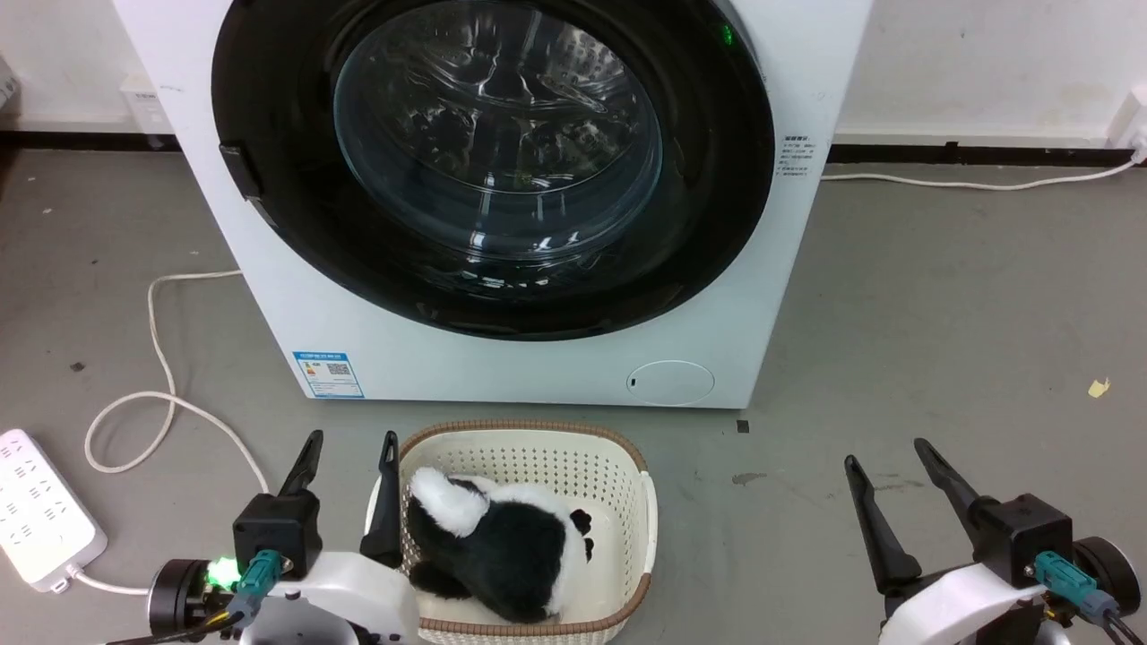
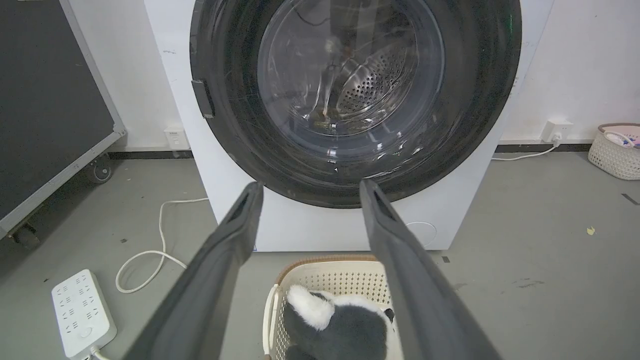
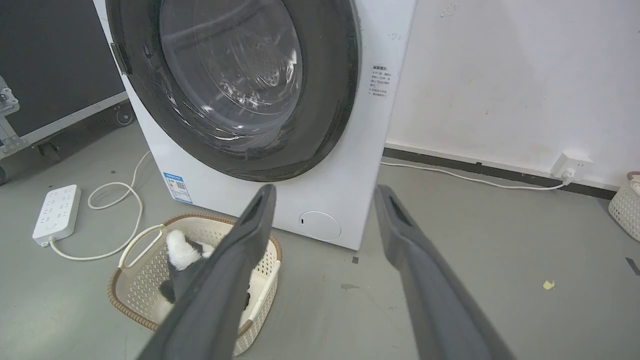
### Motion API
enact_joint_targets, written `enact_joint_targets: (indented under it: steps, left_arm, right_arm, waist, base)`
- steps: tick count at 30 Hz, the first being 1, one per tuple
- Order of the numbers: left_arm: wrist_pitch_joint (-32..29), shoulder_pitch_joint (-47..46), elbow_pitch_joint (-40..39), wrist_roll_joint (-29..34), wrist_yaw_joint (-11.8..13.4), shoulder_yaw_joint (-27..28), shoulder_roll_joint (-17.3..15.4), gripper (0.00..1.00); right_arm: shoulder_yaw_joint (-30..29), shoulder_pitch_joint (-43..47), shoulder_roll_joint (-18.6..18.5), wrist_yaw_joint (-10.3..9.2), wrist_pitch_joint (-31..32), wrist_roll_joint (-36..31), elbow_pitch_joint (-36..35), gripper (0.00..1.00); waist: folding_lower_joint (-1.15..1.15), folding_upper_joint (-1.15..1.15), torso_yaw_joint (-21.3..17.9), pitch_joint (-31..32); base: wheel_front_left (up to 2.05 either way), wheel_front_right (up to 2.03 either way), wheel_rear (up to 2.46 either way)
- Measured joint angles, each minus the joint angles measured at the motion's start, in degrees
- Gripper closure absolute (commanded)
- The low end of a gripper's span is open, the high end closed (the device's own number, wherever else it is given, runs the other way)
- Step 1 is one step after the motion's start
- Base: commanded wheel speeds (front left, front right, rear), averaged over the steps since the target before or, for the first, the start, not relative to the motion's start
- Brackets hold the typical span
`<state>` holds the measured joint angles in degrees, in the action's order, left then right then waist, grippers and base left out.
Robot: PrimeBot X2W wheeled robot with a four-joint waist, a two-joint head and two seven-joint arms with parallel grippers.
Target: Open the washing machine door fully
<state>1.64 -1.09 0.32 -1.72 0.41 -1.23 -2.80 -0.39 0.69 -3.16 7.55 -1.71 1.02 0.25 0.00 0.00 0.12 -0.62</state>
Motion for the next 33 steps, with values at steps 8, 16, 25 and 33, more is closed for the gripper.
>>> enact_joint_targets:
  steps: [8, 16, 25, 33]
  left_arm:
    - [1.23, -0.44, -0.12, -0.58, 0.66, -1.00, 0.00, 0.00]
    - [2.07, -1.57, -0.45, -1.52, 1.26, -1.83, 0.00, 0.00]
    - [3.31, -2.83, -1.16, -2.04, 1.97, -2.56, 0.00, 0.00]
    - [4.14, -4.28, -2.00, -2.65, 2.55, -3.54, 0.00, 0.00]
  right_arm:
    - [0.11, -0.06, -0.35, 0.00, -1.24, 0.70, -0.09, 1.00]
    - [0.10, -2.47, -2.27, 0.00, -2.09, 3.49, -0.12, 1.00]
    - [-0.25, -7.01, -5.15, 0.00, -2.49, 9.34, -0.03, 1.00]
    - [-2.44, -12.79, -6.58, 0.00, -0.82, 17.00, 0.27, 1.00]
  waist:
    - [0.00, 0.00, 0.62, -1.59]
    - [0.00, 0.00, 1.31, -3.56]
    - [0.00, 0.00, 2.10, -6.10]
    - [0.01, 0.00, 3.02, -8.58]
  base:
    - [0.00, 0.00, 0.00]
    - [0.00, 0.00, 0.00]
    - [0.00, 0.00, 0.00]
    - [0.00, 0.00, 0.00]
